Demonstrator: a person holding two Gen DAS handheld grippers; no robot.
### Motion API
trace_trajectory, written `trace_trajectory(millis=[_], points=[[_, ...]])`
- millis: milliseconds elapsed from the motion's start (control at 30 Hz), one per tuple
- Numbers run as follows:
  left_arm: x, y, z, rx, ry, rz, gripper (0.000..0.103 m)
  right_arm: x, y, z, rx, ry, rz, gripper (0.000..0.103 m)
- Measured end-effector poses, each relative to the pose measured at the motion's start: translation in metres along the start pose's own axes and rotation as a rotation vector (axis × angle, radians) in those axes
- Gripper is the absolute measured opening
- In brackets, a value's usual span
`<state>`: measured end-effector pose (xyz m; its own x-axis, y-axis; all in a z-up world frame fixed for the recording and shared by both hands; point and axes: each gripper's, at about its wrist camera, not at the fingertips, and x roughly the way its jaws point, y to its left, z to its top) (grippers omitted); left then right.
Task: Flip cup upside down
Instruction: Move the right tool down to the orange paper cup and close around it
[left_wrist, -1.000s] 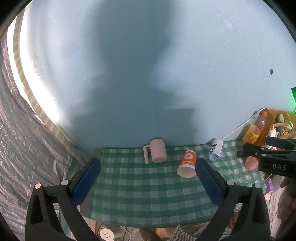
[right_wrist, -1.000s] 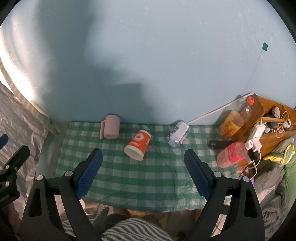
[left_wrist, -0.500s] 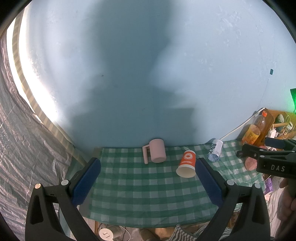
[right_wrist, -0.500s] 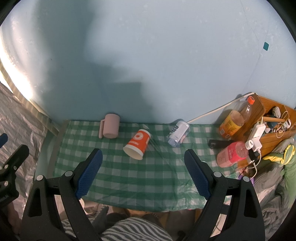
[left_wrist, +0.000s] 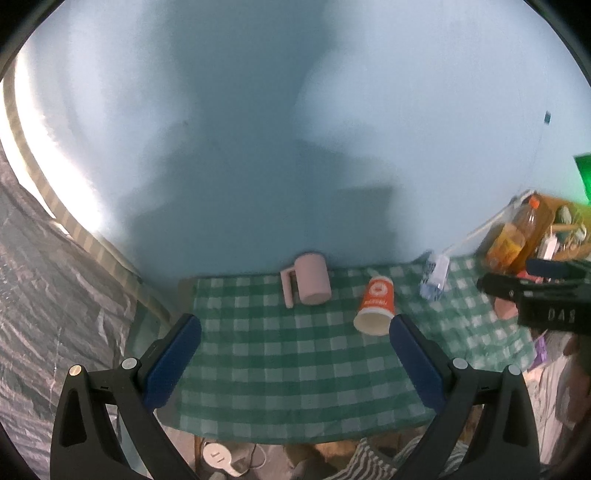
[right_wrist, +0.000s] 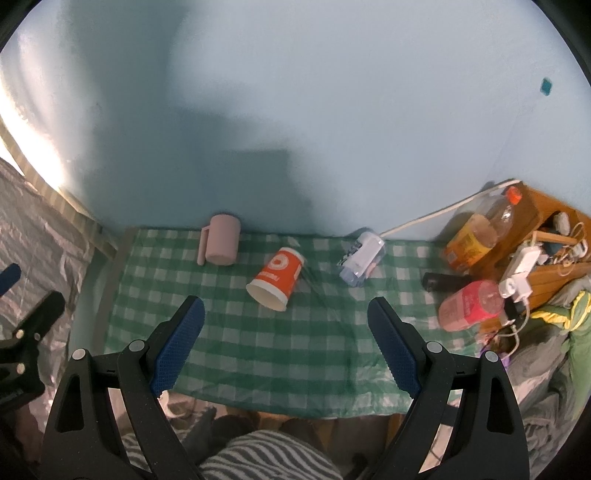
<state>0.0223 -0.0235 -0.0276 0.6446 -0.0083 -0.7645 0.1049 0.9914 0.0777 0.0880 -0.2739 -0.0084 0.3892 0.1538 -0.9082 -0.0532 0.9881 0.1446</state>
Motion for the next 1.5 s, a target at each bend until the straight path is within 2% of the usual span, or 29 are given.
trace_trajectory(millis=[167,333,467,533,600,733,800,933,1033,1167,1267,1300,1333,1500], points=[[0.047,-0.004,0.002,0.040,0.081,-0.011,0.103,0.064,-0.012,0.022,0.006,0.143,0.041,0.090],[0.095,-0.003,0.000,0.030,0.161,-0.027,0.103,0.148,-0.025,0.037,0.098,0.336,0.112,0.090],[0.127,-0.008,-0.002,0.063,0.209,-0.001,0.103,0.199,-0.022,0.041,0.082,0.416,0.067,0.089],[0.141,-0.010,-0.003,0.078,0.233,-0.008,0.103,0.219,-0.022,0.041,0.092,0.456,0.074,0.089],[0.158,-0.010,-0.006,0.071,0.279,-0.002,0.103,0.237,-0.023,0.042,0.111,0.482,0.080,0.089],[0.188,-0.004,-0.015,-0.025,0.355,-0.065,0.103,0.265,-0.022,0.045,0.123,0.515,0.054,0.089],[0.199,-0.003,-0.019,-0.066,0.359,-0.098,0.103,0.278,-0.023,0.046,0.129,0.527,0.046,0.089],[0.233,-0.001,-0.026,-0.101,0.400,-0.068,0.103,0.303,-0.027,0.048,0.169,0.554,0.029,0.089],[0.253,0.000,-0.028,-0.113,0.429,-0.076,0.103,0.320,-0.029,0.047,0.219,0.582,0.061,0.089],[0.274,0.001,-0.027,-0.125,0.473,-0.086,0.103,0.341,-0.031,0.045,0.253,0.611,0.058,0.089],[0.282,0.000,-0.028,-0.122,0.492,-0.074,0.103,0.350,-0.030,0.041,0.271,0.627,0.082,0.089],[0.282,0.001,-0.028,-0.122,0.494,-0.077,0.103,0.351,-0.027,0.040,0.257,0.632,0.074,0.086],[0.281,0.001,-0.029,-0.123,0.494,-0.083,0.103,0.351,-0.025,0.038,0.239,0.636,0.074,0.078],[0.279,0.006,-0.035,-0.141,0.509,-0.094,0.103,0.341,-0.012,0.027,0.161,0.643,0.104,0.077]])
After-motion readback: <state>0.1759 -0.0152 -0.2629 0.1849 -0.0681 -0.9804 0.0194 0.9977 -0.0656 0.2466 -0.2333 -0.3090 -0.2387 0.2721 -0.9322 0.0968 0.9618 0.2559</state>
